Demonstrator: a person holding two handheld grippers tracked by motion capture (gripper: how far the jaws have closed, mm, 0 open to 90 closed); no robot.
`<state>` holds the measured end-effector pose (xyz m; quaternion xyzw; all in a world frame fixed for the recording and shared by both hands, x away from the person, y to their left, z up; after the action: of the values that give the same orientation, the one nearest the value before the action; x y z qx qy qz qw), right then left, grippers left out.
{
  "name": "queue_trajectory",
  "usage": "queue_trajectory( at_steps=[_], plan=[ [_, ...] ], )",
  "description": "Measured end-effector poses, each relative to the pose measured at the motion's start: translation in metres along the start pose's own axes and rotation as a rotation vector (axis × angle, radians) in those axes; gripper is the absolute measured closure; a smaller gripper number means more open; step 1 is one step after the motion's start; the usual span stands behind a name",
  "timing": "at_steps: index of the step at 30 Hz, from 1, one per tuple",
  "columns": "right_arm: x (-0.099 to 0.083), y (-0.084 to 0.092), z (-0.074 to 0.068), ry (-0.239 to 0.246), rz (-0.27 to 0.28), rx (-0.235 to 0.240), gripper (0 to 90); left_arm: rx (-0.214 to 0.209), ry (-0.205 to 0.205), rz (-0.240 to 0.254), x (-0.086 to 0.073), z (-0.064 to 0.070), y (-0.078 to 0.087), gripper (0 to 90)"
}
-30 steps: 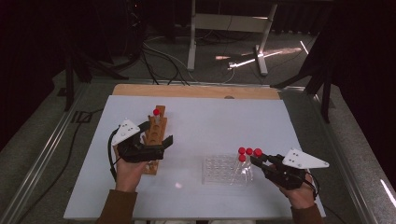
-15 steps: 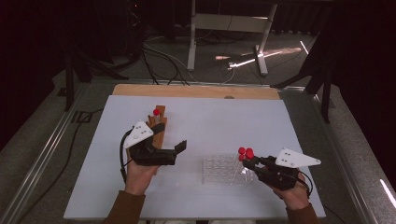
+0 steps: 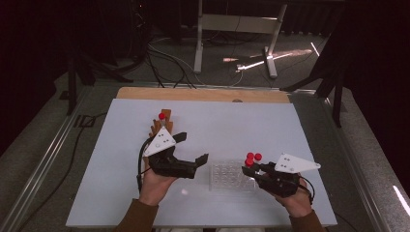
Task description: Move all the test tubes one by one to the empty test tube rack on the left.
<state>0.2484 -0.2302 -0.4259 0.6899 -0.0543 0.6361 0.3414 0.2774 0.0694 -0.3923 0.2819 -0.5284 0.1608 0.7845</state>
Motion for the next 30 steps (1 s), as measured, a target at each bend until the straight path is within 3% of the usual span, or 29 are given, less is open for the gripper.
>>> queue_trajectory(
  at_steps=[10, 16, 24, 30],
  plan=[
    [0.004, -0.014, -0.009, -0.004, -0.006, 0.023, 74.5, -0.115, -0.018, -0.025, 0.001, 0.024, -0.011, 2.0],
    [0.009, -0.021, -0.017, 0.001, -0.009, 0.047, 74.5, -0.15, -0.049, -0.047, -0.001, 0.04, -0.019, 8.8],
    [0.015, -0.028, -0.028, 0.027, -0.009, 0.077, 74.5, -0.194, -0.094, -0.094, -0.008, 0.051, -0.031, 44.9],
    [0.016, -0.029, -0.03, 0.031, -0.012, 0.086, 74.5, -0.22, -0.093, -0.136, -0.013, 0.052, -0.037, 62.7]
  ],
)
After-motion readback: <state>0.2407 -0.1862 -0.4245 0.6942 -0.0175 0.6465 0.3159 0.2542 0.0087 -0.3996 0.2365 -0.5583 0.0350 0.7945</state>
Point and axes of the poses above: each handheld gripper's, and its own axes: y roughly backward along the jaws, x roughly out of its top, z roughly to its right, the point moved 2 cm from there along -y, roughly forward along the jaws, and after that the axes turned 7 degrees about y, right-handed, at the moved point
